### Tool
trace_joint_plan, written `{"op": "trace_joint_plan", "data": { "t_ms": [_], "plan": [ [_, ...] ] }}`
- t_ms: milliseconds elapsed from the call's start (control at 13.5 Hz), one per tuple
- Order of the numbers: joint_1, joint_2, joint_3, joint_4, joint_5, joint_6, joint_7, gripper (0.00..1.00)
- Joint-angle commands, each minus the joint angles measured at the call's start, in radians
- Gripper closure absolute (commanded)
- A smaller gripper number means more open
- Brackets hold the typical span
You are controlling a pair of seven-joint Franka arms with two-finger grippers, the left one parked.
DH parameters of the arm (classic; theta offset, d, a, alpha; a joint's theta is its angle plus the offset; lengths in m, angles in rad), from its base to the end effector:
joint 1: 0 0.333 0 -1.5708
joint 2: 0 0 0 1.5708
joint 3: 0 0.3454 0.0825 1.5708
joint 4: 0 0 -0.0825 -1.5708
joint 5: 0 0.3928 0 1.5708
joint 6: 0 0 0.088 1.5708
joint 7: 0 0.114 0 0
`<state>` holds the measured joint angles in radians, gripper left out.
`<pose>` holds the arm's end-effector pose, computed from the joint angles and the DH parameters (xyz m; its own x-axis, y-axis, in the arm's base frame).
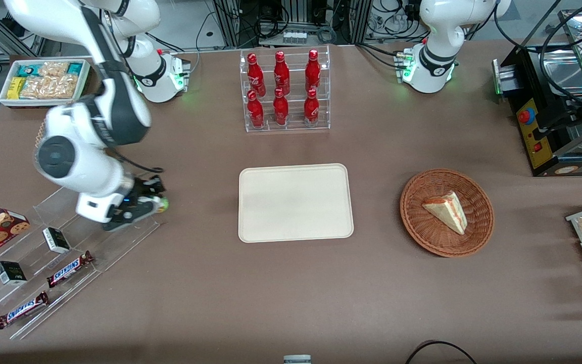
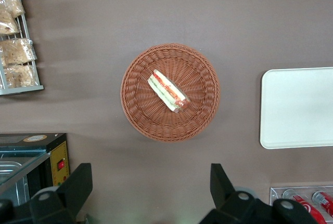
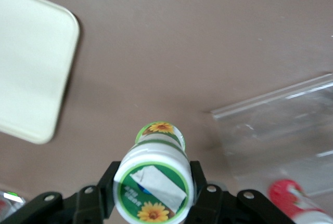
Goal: Place green gum on tray
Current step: 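Carry the green gum tub over the cream tray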
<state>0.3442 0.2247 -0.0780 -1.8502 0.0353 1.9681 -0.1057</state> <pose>0.5934 0.1671 0.4115 0.9312 0.3493 -0.1039 0.3487 -0.9369 -0.0247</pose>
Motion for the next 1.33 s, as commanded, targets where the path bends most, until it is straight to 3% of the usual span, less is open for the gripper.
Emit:
{"op": "trace_joint_plan", "data": {
  "t_ms": [0, 593, 1259],
  "plan": [
    [0.079, 0.114, -0.011, 0.117, 0.017, 0.014, 0.142, 1.0],
    [0.289, 0.346, -0.011, 0.318, 0.034, 0.098, 0.538, 1.0],
    [0.449, 0.465, -0.012, 0.336, 0.061, 0.302, 0.805, 1.0]
  ]
}}
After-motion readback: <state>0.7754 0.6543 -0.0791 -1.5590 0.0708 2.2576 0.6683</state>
